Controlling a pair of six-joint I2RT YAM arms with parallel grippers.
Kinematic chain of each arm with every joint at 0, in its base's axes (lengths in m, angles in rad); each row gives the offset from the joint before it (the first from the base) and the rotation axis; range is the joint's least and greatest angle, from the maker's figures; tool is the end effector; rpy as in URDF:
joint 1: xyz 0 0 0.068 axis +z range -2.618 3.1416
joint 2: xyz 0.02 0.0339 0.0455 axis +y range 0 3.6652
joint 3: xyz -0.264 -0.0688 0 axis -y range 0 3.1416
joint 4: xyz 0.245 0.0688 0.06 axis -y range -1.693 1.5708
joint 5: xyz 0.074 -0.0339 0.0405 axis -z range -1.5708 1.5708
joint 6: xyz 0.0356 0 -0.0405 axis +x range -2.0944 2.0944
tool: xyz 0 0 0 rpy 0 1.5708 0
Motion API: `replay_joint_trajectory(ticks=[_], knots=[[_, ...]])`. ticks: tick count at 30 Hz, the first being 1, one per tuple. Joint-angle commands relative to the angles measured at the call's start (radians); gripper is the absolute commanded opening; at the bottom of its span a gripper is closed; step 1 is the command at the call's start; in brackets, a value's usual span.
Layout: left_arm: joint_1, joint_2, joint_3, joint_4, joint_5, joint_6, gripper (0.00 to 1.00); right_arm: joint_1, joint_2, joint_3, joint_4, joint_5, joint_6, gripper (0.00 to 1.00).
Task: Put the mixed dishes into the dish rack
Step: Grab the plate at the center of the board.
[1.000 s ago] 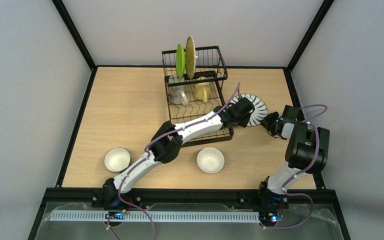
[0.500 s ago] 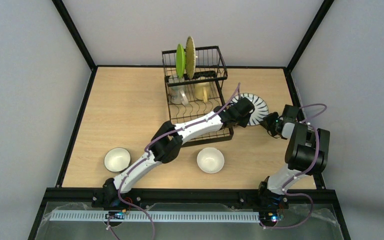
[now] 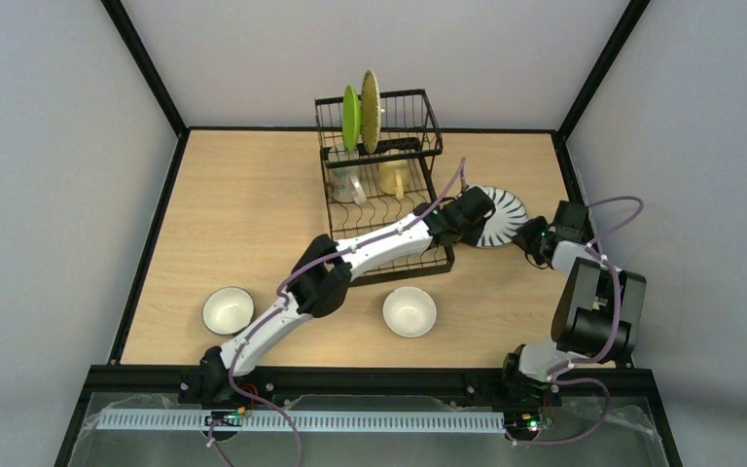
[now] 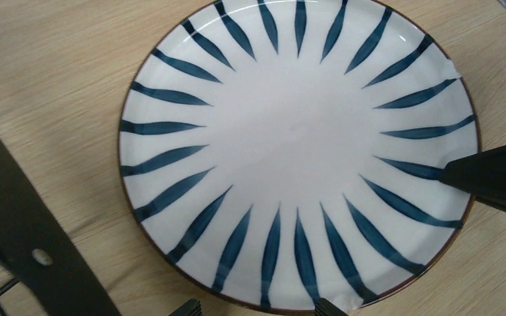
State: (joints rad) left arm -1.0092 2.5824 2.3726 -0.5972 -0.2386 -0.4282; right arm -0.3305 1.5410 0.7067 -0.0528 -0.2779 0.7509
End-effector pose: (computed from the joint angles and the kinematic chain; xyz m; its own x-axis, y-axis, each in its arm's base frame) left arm 0.3112 -0.4788 0.1828 -0.6552 0.2838 -0.7001 0.5093 0.8504 -0.1319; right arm 0.2770 -0.0847 0.1523 -0.4350 0.8429 -0.3167 0.6086 0.5344 0.5865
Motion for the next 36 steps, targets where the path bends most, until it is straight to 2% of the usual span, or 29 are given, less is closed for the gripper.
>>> replay_joint_trajectory(ticks=[1,7,17,24,36], knots=[[0.003,-0.091,0.016,-0.058,-0.028,-0.009,0.99,0.001,-0.091,0.046,0.006,0.002,-0.005,0.0],[0.003,-0.136,0.016,-0.091,-0.008,-0.02,0.99,0.002,-0.139,0.068,-0.013,-0.006,0.011,0.0],[-0.01,-0.164,0.014,-0.15,0.106,-0.111,0.99,0.002,-0.184,0.105,-0.031,-0.031,0.046,0.0],[-0.012,-0.171,0.014,-0.149,0.236,-0.235,0.99,0.002,-0.184,0.174,-0.063,-0.043,0.053,0.0],[-0.003,-0.206,-0.027,-0.076,0.268,-0.494,0.99,0.002,-0.186,0.218,-0.086,-0.047,0.031,0.0]])
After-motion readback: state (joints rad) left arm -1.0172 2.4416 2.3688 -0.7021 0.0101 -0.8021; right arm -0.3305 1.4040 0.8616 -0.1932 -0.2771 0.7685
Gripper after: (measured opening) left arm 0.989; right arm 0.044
